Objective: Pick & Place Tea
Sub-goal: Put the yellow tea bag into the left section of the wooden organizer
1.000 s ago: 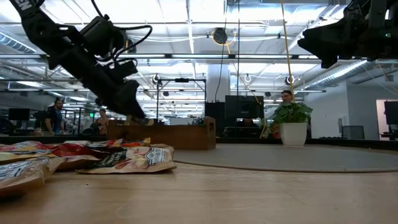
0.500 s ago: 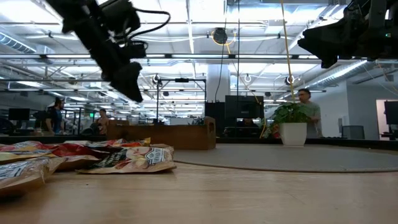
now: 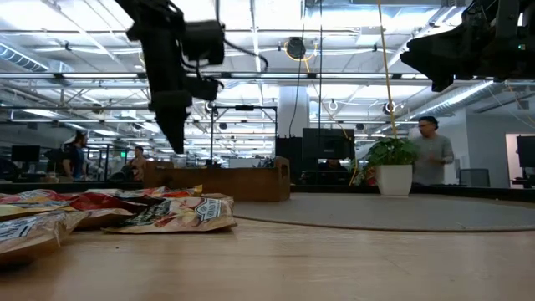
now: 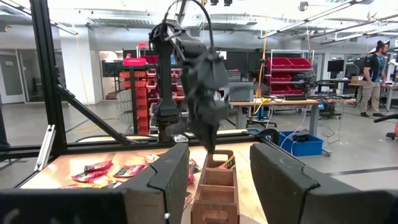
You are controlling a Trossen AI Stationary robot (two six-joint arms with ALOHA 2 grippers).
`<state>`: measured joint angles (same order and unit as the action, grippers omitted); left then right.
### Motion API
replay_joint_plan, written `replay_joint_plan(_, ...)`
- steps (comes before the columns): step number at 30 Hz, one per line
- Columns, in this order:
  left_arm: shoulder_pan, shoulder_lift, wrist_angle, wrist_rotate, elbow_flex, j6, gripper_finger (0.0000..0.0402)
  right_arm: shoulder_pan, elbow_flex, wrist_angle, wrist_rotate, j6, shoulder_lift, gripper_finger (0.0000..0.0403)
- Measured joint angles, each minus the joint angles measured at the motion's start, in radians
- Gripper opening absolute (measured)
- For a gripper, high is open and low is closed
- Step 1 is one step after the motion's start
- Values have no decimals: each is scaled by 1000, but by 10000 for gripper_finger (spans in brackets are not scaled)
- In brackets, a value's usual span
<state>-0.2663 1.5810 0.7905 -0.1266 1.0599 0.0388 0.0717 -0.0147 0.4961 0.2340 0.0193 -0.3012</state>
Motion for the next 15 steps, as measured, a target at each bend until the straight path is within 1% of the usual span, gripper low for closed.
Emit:
replay_joint_plan(2,-2,43,0,25,10,-6,2,0,0,0,0,0,0,155)
replay_joint_plan(8,-11,123,13,23,14,-20,2,0,0,0,0,0,0,155)
replay_joint_plan(15,-30,135,23,24,13,-18,1,0,0,0,0,0,0,155)
